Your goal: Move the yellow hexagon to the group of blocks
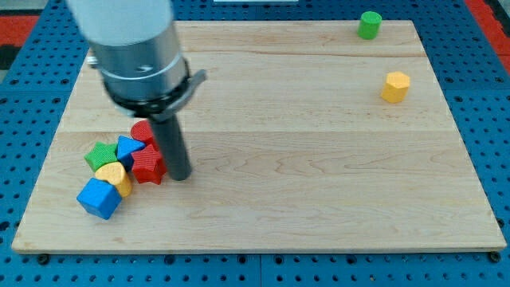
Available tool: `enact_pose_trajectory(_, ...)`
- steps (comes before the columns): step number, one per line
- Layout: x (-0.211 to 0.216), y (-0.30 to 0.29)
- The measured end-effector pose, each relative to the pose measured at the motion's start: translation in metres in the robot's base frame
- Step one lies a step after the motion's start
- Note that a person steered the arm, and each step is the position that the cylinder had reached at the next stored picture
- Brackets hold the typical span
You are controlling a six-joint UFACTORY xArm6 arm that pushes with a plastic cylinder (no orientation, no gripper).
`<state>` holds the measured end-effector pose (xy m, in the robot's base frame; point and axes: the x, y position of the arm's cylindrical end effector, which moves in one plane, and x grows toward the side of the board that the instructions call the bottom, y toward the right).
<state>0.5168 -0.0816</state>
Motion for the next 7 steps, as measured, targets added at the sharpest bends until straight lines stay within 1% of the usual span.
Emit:
enact_pose_trajectory(1,-0.004,0.112)
enact_pose_trajectory(2,-0.022,0.205)
enact_pose_trajectory(4,-0.118,0.357)
enact_pose_trajectory(5,-0.175,0.384)
enact_pose_trajectory(6,-0.217,0.325)
enact_pose_trajectory(7,-0.193,0.319)
